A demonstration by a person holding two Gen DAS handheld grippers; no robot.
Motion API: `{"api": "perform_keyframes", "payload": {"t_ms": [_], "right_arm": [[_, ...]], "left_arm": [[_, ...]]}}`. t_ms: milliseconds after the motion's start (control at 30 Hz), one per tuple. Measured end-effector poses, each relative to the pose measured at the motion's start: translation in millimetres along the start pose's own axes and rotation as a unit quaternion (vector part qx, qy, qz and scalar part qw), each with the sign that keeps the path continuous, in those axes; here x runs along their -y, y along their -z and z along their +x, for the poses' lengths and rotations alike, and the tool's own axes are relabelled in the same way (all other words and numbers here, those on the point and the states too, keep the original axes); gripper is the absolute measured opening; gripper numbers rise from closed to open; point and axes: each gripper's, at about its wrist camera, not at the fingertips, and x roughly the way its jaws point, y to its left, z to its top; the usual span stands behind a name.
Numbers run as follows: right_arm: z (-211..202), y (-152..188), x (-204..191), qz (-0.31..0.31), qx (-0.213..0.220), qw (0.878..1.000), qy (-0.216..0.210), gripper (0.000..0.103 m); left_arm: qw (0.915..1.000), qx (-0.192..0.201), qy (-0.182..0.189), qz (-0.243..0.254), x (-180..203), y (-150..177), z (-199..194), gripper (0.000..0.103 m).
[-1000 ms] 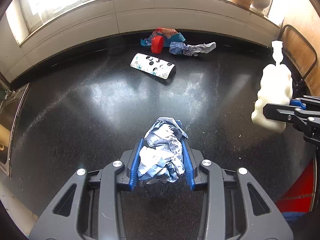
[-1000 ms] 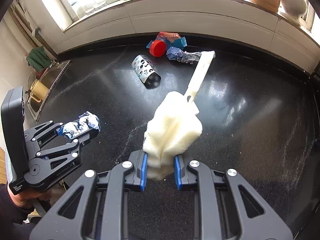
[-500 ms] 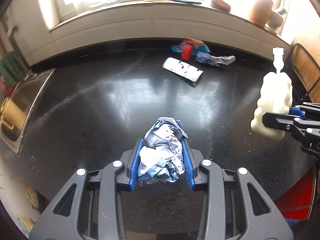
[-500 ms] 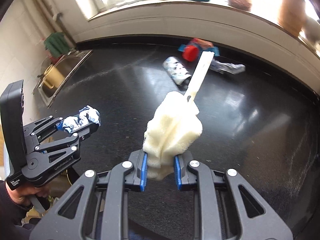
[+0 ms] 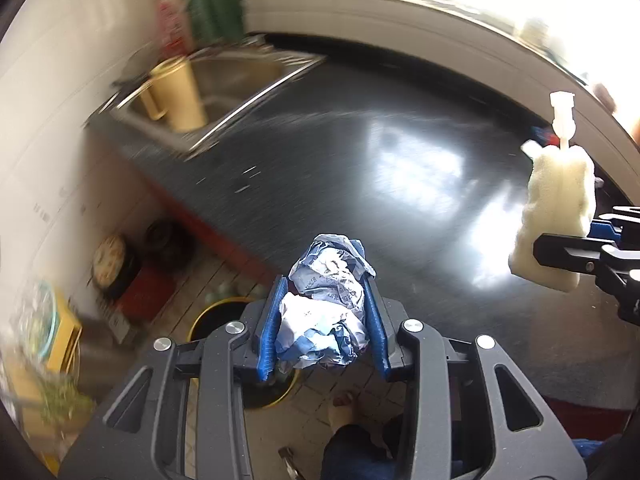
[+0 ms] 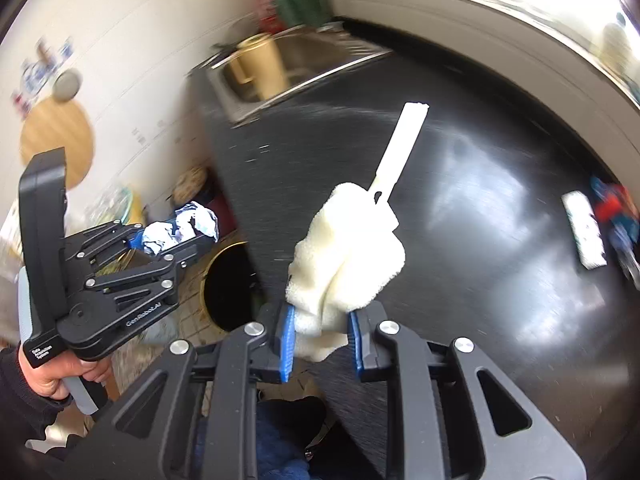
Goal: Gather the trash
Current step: 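Carry wrapper and foam brush to the bin and open both tools over it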
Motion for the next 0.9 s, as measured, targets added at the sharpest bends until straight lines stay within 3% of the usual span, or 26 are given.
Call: {"api": "perform_keyframes", "payload": {"t_ms": [233, 500, 900], "right_arm": [[55.0, -20.2, -95.3, -0.094, -0.052, 0.993, -0.057, 0.022], [119.0, -33.2, -170.8, -0.152, -0.107, 0.979, -0.085, 0.022], [184.7, -38.5, -197.6, -0.163, -0.145, 0.974, -0.06, 0.023]], "left_arm": [[0.9945, -0.025, -0.046, -0.09, -86.6, 44.1, -0.8, 0.037], [0.9893, -0.037, -0.043, -0.134, -136.9, 71.6, 17.9, 0.037], [0.9878, -0.06, -0.02, -0.142, -180.6, 87.8, 63.0, 0.037]]}}
